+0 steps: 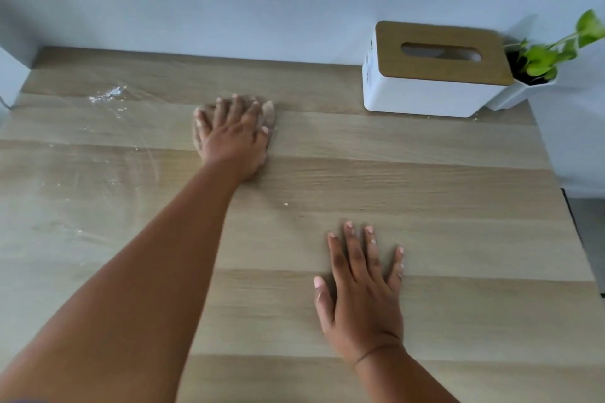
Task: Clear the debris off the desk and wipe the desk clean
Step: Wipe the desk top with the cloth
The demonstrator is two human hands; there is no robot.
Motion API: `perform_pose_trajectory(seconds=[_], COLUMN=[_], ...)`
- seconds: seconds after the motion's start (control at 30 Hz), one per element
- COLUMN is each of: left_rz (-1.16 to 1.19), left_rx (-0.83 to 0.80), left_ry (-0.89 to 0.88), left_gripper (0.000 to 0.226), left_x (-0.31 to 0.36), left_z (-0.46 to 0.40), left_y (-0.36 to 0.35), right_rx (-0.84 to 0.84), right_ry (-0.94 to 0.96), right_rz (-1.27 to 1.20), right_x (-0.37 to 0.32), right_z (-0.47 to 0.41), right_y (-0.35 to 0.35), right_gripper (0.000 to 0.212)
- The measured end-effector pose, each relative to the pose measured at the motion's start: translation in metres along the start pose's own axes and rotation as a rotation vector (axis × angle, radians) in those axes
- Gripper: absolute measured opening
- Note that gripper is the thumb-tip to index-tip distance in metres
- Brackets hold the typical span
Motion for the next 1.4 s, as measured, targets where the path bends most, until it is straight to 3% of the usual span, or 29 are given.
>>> perform_pose_trajectory(seconds=[0.17, 0.33, 0.4, 0.5, 0.6, 0.67, 0.73, 0.83, 1.0, 1.07, 1.23, 1.4], left_rz=[-0.037, -0.024, -0.01, -0.008, -0.002, 0.003, 0.003, -0.036, -0.036, 0.009, -0.002, 0.011], left_rx=[0.081, 0.151, 0.151, 0.137, 0.067, 0.014, 0.001, 0.039, 0.128, 0.152, 0.146, 0.104], left_ry=[-0.439, -0.659, -0.62, -0.396, -0.099, 0.003, -0.025, -0.227, -0.616, -0.688, -0.672, -0.213], left_gripper=[0.061, 0.054, 0.055, 0.06, 0.064, 0.065, 0.066, 0.064, 0.054, 0.054, 0.056, 0.064], left_x=[0.047, -0.011, -0.042, -0.068, -0.061, -0.041, -0.017, 0.013, 0.026, 0.008, -0.035, -0.04], left_z=[0.089, 0.17, 0.166, 0.121, 0.055, 0.02, 0.006, 0.029, 0.156, 0.206, 0.217, 0.092], left_y=[-0.006, -0.022, -0.022, -0.017, -0.009, -0.005, -0.001, -0.001, -0.019, -0.028, -0.028, -0.012], right_rx=[0.014, 0.016, 0.026, 0.018, -0.004, -0.001, 0.002, 0.013, 0.021, 0.017, 0.011, 0.047], right_ry=[-0.003, 0.007, 0.014, 0.012, -0.005, -0.005, -0.006, -0.004, 0.007, 0.006, 0.001, 0.011], right_rz=[-0.001, -0.005, -0.014, -0.008, -0.007, -0.007, -0.006, 0.001, 0.022, 0.026, 0.028, 0.016], right_x=[-0.001, -0.001, -0.001, -0.001, -0.001, -0.001, -0.001, -0.002, -0.001, -0.001, -0.001, -0.001], right_z=[0.001, 0.001, 0.001, 0.001, 0.001, 0.001, 0.0, 0.001, 0.001, 0.001, 0.001, 0.002], right_y=[0.001, 0.001, 0.002, 0.002, 0.003, 0.003, 0.003, 0.002, 0.0, 0.0, -0.001, 0.001], right_gripper=[0.072, 0.073, 0.073, 0.073, 0.073, 0.072, 0.072, 0.071, 0.071, 0.071, 0.072, 0.072])
Point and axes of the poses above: each hand's wrist, its own z-axis away from the middle knuckle, its own y-axis out of the back of the hand, x = y × z, the point moved 4 cm from there along -z, towards the middle knuckle, and after that the axes turned 14 degrees about -z, right-handed, at the moved point
